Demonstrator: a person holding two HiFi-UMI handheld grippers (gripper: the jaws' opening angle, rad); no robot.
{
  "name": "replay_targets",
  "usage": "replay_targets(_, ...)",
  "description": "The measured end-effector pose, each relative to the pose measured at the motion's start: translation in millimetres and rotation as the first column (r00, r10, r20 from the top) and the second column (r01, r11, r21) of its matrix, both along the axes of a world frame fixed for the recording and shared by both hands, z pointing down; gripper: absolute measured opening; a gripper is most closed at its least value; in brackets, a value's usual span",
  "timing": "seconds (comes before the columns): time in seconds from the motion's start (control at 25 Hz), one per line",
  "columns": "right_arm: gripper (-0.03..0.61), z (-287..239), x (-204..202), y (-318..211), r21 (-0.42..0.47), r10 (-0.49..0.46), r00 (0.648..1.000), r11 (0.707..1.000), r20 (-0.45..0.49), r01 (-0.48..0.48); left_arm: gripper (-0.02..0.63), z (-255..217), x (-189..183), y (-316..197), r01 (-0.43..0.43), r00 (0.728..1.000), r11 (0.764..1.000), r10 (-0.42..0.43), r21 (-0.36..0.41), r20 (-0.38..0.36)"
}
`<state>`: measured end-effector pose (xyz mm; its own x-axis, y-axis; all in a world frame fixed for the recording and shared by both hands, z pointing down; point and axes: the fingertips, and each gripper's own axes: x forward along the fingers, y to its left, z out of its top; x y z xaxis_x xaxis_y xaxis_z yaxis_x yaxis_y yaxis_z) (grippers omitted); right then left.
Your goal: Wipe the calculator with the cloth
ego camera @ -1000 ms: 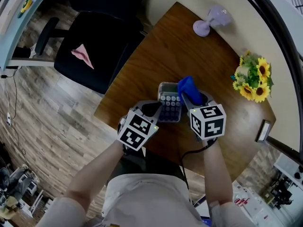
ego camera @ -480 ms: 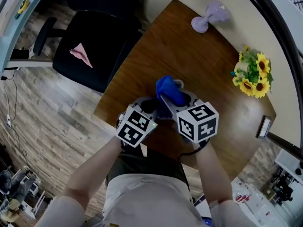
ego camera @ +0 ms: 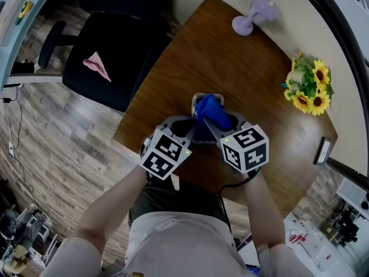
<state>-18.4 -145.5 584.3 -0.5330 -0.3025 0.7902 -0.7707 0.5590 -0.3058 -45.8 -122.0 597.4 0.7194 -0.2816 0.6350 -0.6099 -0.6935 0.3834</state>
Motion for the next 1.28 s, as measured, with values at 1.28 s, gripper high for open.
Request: replay_targets(1.28, 0.133, -0.2, 6.6, 36.1, 0.055, 0.107, 0.994, 0.993, -0.01, -0.106, 0.002, -1.5, 2.4, -0.2, 0.017, 0.999, 1.0, -0.018, -0.014, -0.048)
